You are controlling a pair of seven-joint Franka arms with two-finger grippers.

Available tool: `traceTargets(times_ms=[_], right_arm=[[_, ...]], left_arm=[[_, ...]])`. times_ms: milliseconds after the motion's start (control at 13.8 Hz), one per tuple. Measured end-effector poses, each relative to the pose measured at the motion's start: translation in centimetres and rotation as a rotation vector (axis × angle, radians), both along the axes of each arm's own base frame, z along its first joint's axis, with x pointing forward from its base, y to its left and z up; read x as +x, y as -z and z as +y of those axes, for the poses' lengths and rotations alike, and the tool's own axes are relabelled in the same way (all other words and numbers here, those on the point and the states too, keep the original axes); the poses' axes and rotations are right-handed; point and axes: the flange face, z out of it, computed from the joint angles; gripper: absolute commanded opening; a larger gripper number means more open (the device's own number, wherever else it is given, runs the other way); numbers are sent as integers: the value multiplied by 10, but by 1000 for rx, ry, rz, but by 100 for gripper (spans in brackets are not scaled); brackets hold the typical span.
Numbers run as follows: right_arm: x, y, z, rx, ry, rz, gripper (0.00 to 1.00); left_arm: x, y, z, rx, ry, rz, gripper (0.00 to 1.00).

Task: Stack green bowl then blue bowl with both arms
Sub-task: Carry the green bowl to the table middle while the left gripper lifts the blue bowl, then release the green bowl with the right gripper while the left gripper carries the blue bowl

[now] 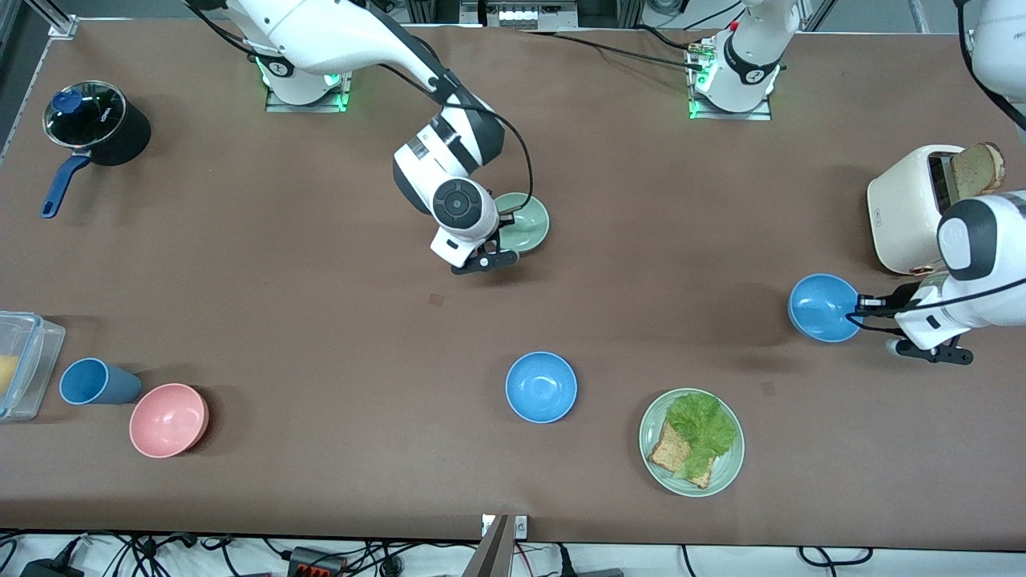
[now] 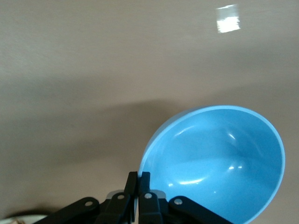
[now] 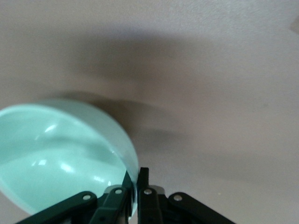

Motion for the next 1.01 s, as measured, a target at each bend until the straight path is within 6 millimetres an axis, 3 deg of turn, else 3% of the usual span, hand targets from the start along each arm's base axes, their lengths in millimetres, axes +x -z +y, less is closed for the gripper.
traceTargets(times_ms=[144, 217, 433, 578, 722, 867, 1011], right_arm=[[2, -4, 4, -8, 64, -14, 100], [8, -17, 7, 0, 89, -31, 100], [37, -102, -7, 17, 146, -94, 100], [67, -170, -44, 16, 199, -134, 100], [103, -224, -96, -2, 262, -216, 100], [133, -254, -146, -13, 325, -270, 100], [155, -273, -187, -12, 346, -296, 100]], left_arm=[[-2, -21, -32, -8, -46, 32, 0], [-2, -30, -54, -9, -76, 45, 0], [-3, -52, -128, -1, -171, 70, 0], [-8, -65, -182, -15, -244, 86, 0], [-17, -80, -241, -19, -303, 94, 0], [-33, -96, -304, -23, -316, 98, 0], [-52, -105, -355, -23, -290, 101, 0]])
